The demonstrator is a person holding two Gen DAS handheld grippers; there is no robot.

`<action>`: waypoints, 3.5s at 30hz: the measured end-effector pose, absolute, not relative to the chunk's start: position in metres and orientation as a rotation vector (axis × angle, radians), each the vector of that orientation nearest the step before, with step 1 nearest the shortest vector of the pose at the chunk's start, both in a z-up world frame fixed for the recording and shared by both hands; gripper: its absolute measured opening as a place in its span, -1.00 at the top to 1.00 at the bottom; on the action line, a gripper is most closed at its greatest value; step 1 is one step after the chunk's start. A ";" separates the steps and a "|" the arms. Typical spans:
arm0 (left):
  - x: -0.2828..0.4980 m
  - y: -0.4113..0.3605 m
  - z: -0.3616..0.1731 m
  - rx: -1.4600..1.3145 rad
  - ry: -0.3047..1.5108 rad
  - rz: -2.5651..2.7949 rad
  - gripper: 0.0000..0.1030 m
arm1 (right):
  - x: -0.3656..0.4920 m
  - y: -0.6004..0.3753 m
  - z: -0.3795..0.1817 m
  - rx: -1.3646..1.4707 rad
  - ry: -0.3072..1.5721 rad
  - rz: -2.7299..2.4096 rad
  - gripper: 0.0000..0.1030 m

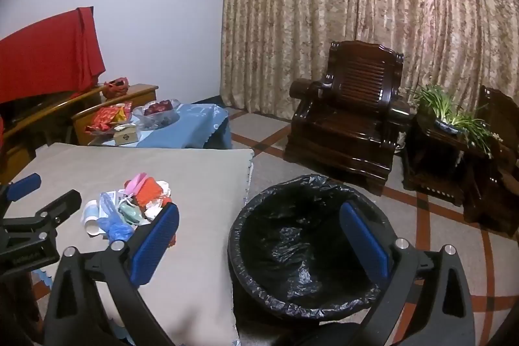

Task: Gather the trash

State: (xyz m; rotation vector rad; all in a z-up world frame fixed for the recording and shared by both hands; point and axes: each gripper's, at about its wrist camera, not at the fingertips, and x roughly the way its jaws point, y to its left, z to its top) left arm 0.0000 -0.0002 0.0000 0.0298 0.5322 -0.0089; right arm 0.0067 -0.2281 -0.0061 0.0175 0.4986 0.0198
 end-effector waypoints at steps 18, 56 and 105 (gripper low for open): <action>0.001 0.000 0.000 0.027 0.532 -0.002 -0.90 | 0.007 -0.228 -0.007 0.012 0.498 0.031 -0.89; 0.003 0.006 -0.002 0.024 0.527 -0.003 -0.90 | 0.012 -0.220 -0.015 0.009 0.503 0.032 -0.88; 0.010 0.045 -0.015 0.008 0.528 0.074 -0.90 | 0.035 -0.190 -0.033 0.009 0.522 0.087 -0.89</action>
